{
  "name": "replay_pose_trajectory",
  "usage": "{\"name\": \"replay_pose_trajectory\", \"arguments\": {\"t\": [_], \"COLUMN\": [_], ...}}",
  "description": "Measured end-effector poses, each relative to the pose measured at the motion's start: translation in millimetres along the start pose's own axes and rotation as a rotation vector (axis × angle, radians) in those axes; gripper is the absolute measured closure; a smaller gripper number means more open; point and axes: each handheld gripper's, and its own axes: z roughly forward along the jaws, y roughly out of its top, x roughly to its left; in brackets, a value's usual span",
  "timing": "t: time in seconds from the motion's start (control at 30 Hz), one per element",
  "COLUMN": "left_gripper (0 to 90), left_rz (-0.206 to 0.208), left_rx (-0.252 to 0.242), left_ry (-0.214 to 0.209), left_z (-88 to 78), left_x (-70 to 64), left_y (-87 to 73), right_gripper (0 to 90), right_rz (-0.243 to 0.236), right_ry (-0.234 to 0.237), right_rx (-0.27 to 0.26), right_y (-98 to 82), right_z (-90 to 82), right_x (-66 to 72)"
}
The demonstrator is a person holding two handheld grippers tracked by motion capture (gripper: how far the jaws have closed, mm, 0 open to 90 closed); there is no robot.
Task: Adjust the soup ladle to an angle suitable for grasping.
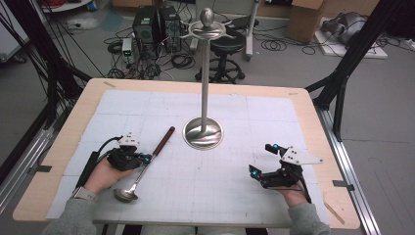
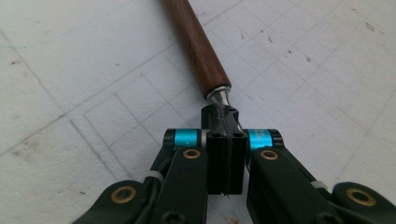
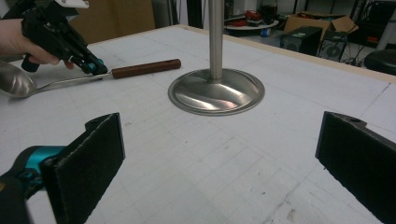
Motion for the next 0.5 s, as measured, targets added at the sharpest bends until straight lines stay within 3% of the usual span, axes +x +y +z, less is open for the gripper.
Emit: {"name": "replay_pose_trajectory", "arguments": {"t": [0.5], "left_gripper": [89.6], "left_rz": [0.036], "left_rx": [0.019], "left_ry": [-0.057], "left_z": [4.4], "left_x": [-9.6], "left_y": [3.6], "right_gripper": [0.3], "right_rz": [0.001], "right_ry": [0.001], "right_rx": [0.001], "right_y": [-0.4], "right_z": [0.0], "right_x": [-0.2]}}
